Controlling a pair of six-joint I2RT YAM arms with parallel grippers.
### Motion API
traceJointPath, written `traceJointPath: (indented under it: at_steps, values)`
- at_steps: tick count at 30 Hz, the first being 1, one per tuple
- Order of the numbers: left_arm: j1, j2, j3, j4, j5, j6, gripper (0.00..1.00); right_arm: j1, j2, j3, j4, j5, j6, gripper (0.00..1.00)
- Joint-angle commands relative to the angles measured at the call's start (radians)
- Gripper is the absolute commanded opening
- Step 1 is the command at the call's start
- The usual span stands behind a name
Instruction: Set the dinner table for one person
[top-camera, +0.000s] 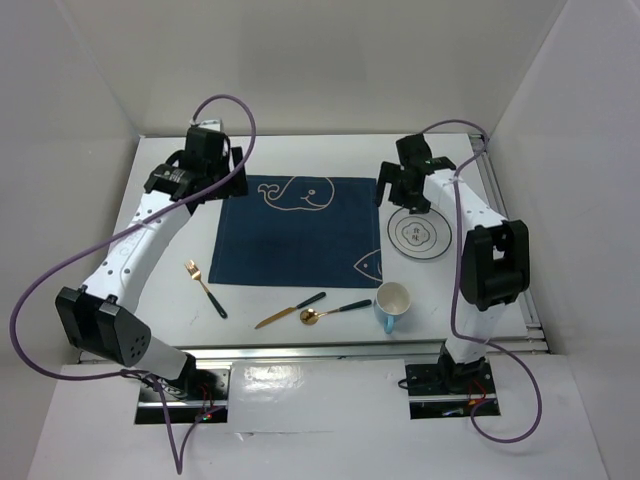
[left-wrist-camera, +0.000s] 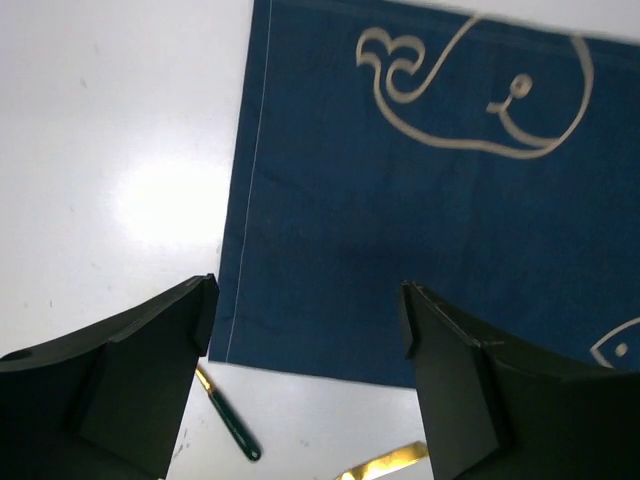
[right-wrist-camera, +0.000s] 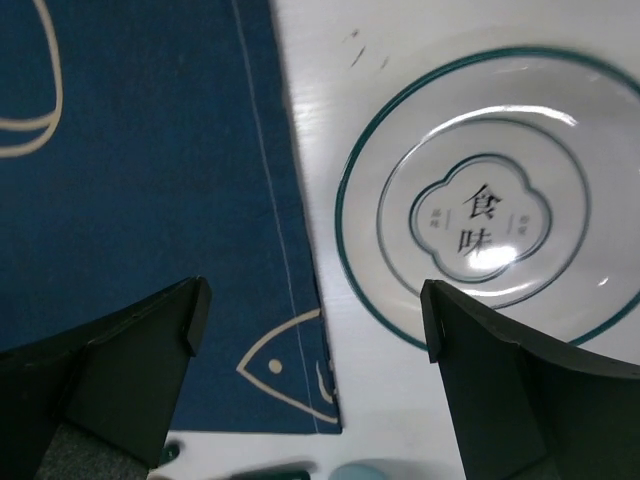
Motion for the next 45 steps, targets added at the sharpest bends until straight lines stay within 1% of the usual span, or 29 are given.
traceJointPath:
  at_steps: [1,2,5,7,9,13,15,19,25,28,33,41,43,45]
  values:
    - [-0.004,0.021,-0.065,-0.048,0.041,-0.069,0.90,0.032,-0.107,-0.068,0.081,-0.122,-0.031,1.00]
    - [-0.004,0.032,-0.104,-0.061,0.052,-0.087,0.90,0.032,-0.117,-0.113,0.095,-0.133,-0.031,1.00]
    - [0.015,0.054,-0.177,-0.106,0.083,-0.156,0.90,0.063,-0.144,-0.171,0.104,-0.171,-0.031,1.00]
    - [0.028,0.054,-0.269,-0.115,0.118,-0.207,0.90,0.089,-0.157,-0.223,0.104,-0.171,-0.031,1.00]
    - [0.054,0.045,-0.359,-0.091,0.190,-0.229,0.90,0.103,-0.179,-0.269,0.104,-0.162,-0.031,1.00]
    - [0.100,0.044,-0.457,-0.046,0.265,-0.264,0.90,0.121,-0.188,-0.326,0.113,-0.183,-0.041,1.00]
    - [0.114,0.069,-0.470,-0.034,0.288,-0.264,0.90,0.130,-0.188,-0.338,0.113,-0.183,-0.041,1.00]
    - [0.114,0.103,-0.479,-0.025,0.288,-0.264,0.90,0.130,-0.197,-0.351,0.123,-0.174,-0.041,1.00]
    - [0.114,0.172,-0.479,-0.016,0.249,-0.264,0.98,0.130,-0.177,-0.340,0.123,-0.183,-0.041,1.00]
    - [0.114,0.182,-0.488,-0.025,0.230,-0.264,0.99,0.130,-0.177,-0.331,0.123,-0.183,-0.051,1.00]
    - [0.123,0.149,-0.514,-0.026,0.209,-0.282,0.99,0.130,-0.148,-0.331,0.123,-0.217,-0.060,1.00]
    - [0.123,0.282,-0.524,0.036,0.259,-0.273,0.99,0.139,-0.070,-0.360,0.113,-0.261,-0.051,0.99]
    - [0.123,0.291,-0.514,0.037,0.270,-0.273,0.96,0.139,-0.059,-0.369,0.113,-0.271,-0.051,0.99]
    - [0.123,0.305,-0.505,0.047,0.279,-0.273,0.84,0.139,-0.048,-0.380,0.123,-0.271,-0.051,0.97]
